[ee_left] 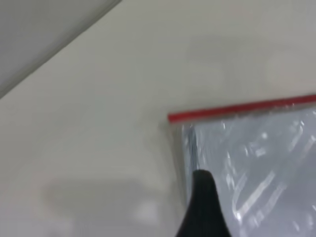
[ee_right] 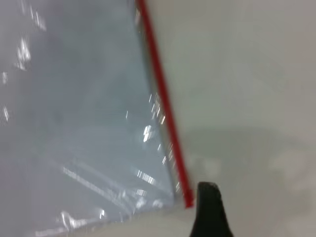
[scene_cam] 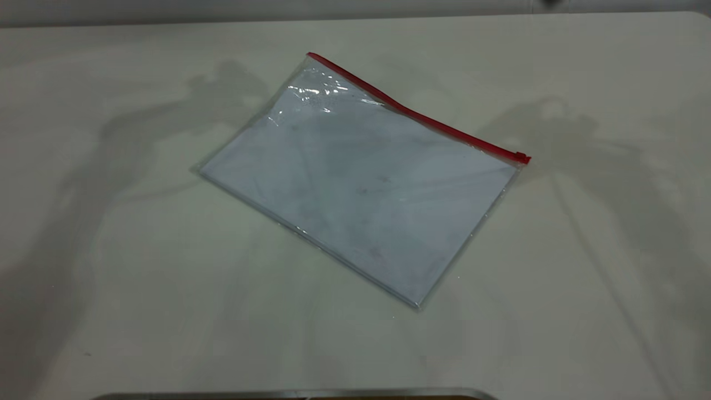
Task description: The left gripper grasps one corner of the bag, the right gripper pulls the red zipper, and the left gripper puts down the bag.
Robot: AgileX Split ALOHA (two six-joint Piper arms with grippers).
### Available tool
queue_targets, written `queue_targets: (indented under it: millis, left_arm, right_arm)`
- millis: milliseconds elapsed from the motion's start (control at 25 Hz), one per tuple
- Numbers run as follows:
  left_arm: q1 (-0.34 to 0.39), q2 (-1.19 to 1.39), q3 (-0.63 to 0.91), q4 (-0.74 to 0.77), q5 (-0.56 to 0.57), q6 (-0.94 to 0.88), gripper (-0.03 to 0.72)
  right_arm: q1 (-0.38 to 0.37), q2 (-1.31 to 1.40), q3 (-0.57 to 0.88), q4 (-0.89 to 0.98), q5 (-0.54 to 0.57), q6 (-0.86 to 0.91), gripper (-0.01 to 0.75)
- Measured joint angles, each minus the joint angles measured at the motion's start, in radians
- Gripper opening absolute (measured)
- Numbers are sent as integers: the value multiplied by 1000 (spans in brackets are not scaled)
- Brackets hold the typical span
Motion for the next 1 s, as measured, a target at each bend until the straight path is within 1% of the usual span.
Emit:
queue_targets:
  millis: [160,280,400,560,680,840,1000]
  left_arm:
    - [0,-162,0,255,134,-310,615]
    - [0,-283,0,401,232,-478,599]
    - [0,-391,0,493,333,-600,586]
    - [0,-527,0,573,476,-676,586]
    - [0,-600,0,609,480,-709,586]
    - [0,-672,12,617,480,-778,586]
    - [0,-776,125,617,480,-828,584]
  right_arm:
    - [0,-198,0,0,19,71,575]
    - [0,-333,1,-3,59,125,575]
    - [0,-459,2,-6,138,182,575]
    - [0,-611,5,-32,274,253,575]
    - [0,-718,6,-44,344,300,575]
    - [0,-856,6,-47,445,336,575]
    - [0,-976,17,-47,579,360,575]
